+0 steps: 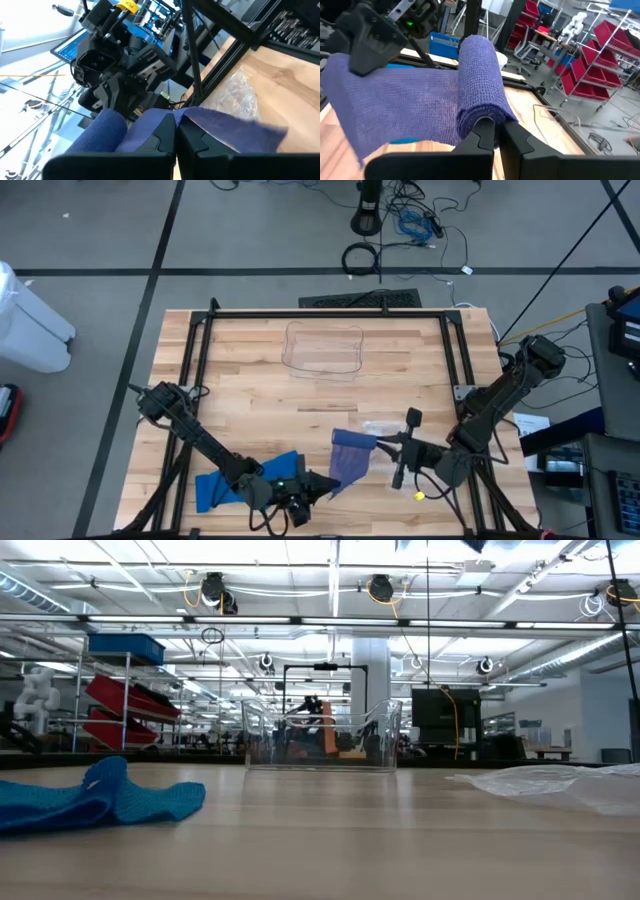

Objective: Roll bandage
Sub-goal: Roll the purple bandage

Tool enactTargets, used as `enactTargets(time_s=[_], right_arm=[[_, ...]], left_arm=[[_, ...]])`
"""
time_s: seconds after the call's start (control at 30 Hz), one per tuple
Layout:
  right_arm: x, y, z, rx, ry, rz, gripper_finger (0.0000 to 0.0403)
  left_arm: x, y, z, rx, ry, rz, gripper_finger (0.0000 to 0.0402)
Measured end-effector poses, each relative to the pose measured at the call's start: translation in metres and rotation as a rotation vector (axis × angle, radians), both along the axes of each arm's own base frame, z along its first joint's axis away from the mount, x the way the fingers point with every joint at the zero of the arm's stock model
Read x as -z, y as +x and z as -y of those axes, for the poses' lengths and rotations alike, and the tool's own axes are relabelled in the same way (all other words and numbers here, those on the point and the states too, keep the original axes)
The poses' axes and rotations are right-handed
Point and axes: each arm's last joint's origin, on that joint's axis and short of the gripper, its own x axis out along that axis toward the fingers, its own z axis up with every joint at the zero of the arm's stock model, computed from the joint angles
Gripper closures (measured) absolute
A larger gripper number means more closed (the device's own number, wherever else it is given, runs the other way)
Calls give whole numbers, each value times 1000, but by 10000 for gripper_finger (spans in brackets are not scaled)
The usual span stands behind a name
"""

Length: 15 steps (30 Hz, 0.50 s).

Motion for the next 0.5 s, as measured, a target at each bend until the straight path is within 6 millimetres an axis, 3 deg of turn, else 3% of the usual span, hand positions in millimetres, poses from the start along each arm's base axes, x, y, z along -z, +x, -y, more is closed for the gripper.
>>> enactTargets(time_s=[0.3,0.5], right_arm=[[0,0,0,-10,-58,-18,403],[0,-2,0,9,-212,-64,403]], left_arm=[[0,8,-9,43,-127,6,398],[0,12,-14,34,-150,6,398]])
